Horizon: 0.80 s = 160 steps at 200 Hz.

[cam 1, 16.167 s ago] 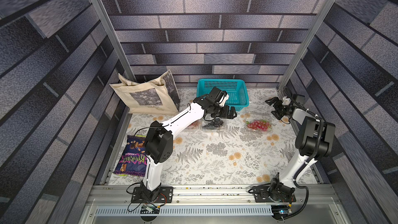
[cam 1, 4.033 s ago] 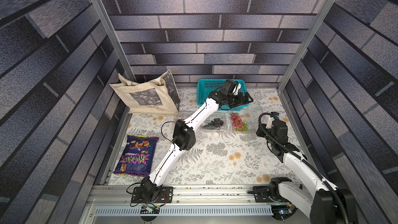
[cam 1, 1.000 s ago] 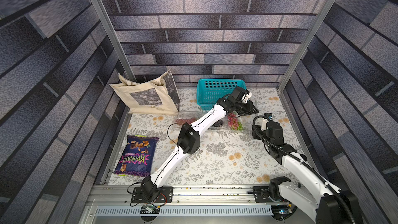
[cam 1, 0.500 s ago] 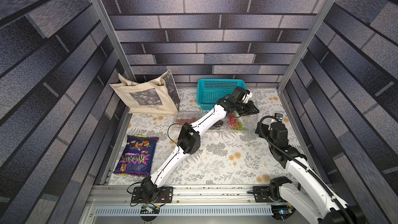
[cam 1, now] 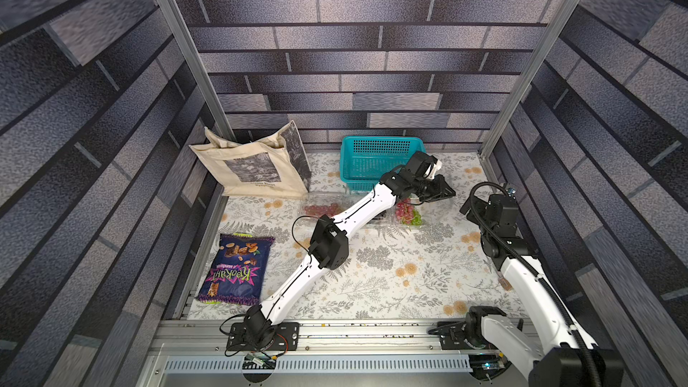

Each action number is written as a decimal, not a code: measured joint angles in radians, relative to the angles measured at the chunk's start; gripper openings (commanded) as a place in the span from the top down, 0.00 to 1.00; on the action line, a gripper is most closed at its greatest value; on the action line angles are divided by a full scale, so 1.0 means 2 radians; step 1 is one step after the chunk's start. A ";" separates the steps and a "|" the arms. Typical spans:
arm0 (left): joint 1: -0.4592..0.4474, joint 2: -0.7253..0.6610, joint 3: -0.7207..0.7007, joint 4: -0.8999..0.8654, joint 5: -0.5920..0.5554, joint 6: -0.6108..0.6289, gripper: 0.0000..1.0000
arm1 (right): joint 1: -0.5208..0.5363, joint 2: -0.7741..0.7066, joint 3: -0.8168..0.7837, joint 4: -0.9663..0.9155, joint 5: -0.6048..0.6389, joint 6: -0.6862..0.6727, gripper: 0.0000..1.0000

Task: Pack grapes into containers
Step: Close the packing box at the center of the board.

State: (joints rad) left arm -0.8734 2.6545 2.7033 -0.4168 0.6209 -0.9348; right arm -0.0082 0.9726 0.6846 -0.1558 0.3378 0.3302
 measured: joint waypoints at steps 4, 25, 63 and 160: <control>-0.002 0.000 0.000 0.002 0.000 -0.001 0.82 | -0.002 0.004 0.002 -0.001 -0.002 0.000 0.00; -0.010 0.000 0.000 0.007 -0.004 -0.010 0.82 | -0.015 0.018 0.013 -0.003 -0.014 0.002 0.00; -0.018 0.000 0.000 0.018 -0.010 -0.022 0.83 | -0.070 0.032 0.033 -0.011 -0.046 0.016 0.00; 0.016 0.000 0.000 -0.031 -0.007 0.010 0.81 | -0.087 0.107 0.058 -0.013 -0.175 0.032 0.00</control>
State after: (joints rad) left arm -0.8417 2.6549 2.7033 -0.4786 0.6060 -0.9146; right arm -0.1818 1.1858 0.8013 -0.1825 -0.0116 0.3946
